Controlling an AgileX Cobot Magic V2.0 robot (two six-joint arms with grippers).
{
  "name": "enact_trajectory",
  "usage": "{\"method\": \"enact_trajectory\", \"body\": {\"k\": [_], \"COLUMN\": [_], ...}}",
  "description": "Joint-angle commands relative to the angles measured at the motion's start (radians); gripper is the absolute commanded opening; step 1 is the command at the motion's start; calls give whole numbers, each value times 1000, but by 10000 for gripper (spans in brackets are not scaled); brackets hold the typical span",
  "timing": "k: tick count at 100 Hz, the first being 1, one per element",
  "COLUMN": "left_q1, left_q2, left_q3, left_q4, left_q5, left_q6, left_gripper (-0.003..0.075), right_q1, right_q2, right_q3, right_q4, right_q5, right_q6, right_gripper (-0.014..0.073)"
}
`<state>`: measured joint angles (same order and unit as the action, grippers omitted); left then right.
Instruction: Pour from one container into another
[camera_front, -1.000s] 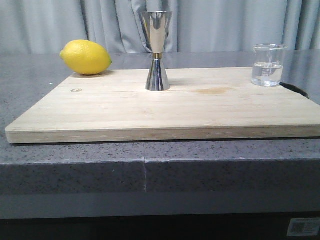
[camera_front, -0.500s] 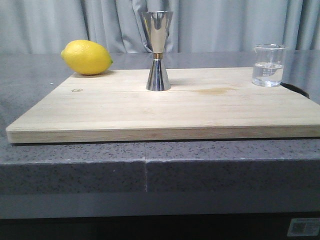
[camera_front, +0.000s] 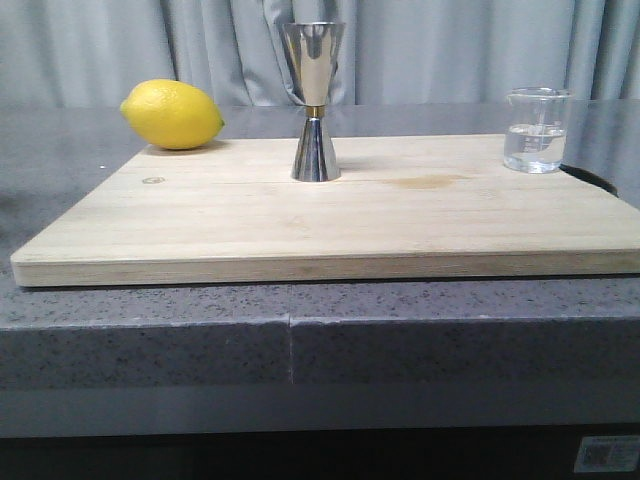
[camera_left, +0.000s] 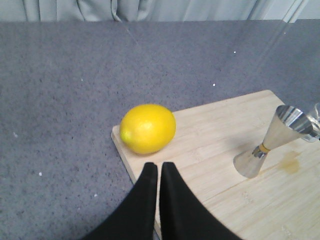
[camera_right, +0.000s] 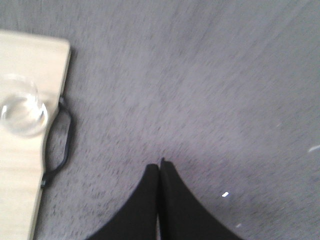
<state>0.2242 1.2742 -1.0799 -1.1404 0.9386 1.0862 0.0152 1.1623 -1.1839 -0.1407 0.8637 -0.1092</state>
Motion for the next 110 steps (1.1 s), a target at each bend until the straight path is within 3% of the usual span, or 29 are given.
{"method": "enact_trajectory", "body": {"k": [1, 46, 60, 74, 86, 95, 110], "left_q1": [7, 7, 4, 4, 4, 4, 4], "left_q2": [8, 30, 30, 30, 30, 30, 30], "left_q3": [-11, -14, -14, -14, -14, -14, -14], "left_q4": [-95, -53, -105, -150, -178, -178, -224], "left_q5": [40, 99, 125, 141, 122, 83, 86], "left_q6": [15, 40, 76, 106, 106, 106, 106], "left_gripper": [-18, 6, 143, 435, 637, 653, 614], "right_q1": [-8, -8, -8, -8, -8, -8, -8], "right_q2": [19, 51, 51, 51, 51, 51, 51], "right_q3": [4, 8, 7, 7, 7, 7, 7], "right_q4": [24, 53, 53, 51, 11, -7, -10], "right_q5": [-56, -81, -96, -112, -125, -132, -133], "right_q6": [-16, -16, -16, -16, -16, -14, -14], "right_gripper": [-72, -41, 130, 432, 594, 611, 605]}}
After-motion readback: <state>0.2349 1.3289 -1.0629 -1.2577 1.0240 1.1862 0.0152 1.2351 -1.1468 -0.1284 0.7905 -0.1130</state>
